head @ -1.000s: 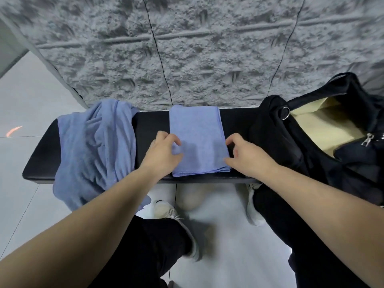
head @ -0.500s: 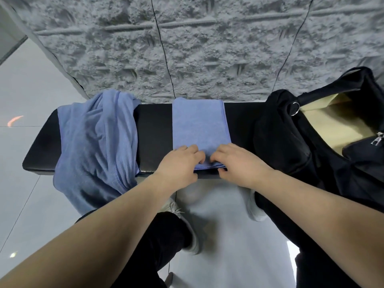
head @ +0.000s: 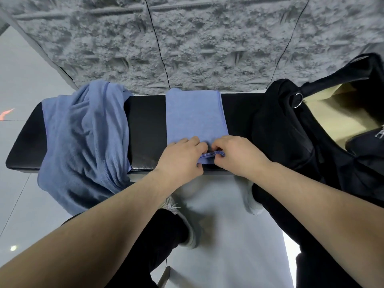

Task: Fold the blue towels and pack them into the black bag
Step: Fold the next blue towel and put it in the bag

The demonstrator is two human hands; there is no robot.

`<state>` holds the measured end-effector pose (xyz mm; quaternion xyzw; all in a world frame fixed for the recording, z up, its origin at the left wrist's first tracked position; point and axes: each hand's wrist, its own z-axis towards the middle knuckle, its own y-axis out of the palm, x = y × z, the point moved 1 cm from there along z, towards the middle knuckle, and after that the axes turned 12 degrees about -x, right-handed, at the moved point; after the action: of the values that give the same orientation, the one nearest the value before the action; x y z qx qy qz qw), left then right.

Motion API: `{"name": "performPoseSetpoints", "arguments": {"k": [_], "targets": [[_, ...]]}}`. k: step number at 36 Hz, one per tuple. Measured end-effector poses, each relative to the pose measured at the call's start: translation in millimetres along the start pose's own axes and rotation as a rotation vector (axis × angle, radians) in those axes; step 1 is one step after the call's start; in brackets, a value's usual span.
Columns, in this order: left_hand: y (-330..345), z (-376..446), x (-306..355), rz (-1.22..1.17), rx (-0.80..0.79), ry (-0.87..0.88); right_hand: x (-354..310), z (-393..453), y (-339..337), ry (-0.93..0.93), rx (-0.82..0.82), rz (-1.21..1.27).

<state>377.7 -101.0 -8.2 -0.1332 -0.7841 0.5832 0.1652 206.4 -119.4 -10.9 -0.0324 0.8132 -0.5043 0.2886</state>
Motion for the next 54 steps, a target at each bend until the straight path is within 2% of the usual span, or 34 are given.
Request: {"name": "performPoseSetpoints", "arguments": {"k": [4,9,11,16,20,25,28,32,35,41,45,48,51,54], "targets": [[-1,6,3,-0.007,-0.02,-0.054,0,-2,4,-0.08,0.037,-0.033],[-6,10,-8,-0.287,-0.089,-0.108,-4,-2,10,-0.12,0.011,-0.126],[-6,10,-11,-0.325,-0.11,-0.101,-5,-2,10,-0.125,0.033,-0.135],[-6,8,-9,-0.359,-0.064,-0.131,-6,-2,8,-0.101,0.071,-0.146],[-7,7,-10,-0.35,-0.089,-0.098,-6,-2,8,-0.088,0.071,-0.095],[-5,-1,-9,-0.239,-0.062,0.019,5,1,5,-0.066,0.001,-0.007],[-10,-2,-10,-0.213,-0.022,-0.001,8,0,2,-0.089,-0.047,0.0],[-14,-3,-12,-0.174,-0.131,-0.012,11,-5,-1,-0.108,-0.128,0.036],[-11,-5,-17,-0.214,-0.197,0.021,12,-5,0,-0.122,-0.127,0.045],[-8,-1,-26,-0.291,-0.274,-0.02,10,-3,-1,-0.073,-0.137,0.097],[-9,-3,-31,-0.364,-0.187,-0.044,12,-3,-6,-0.015,-0.084,0.281],[-8,-2,-36,-0.382,-0.109,-0.058,13,-1,-7,-0.002,-0.049,0.318],[-8,-1,-35,-0.306,-0.061,-0.014,13,2,-6,-0.007,-0.02,0.239],[-9,0,-32,-0.192,0.012,0.025,15,6,-4,-0.07,0.051,0.033]]}}
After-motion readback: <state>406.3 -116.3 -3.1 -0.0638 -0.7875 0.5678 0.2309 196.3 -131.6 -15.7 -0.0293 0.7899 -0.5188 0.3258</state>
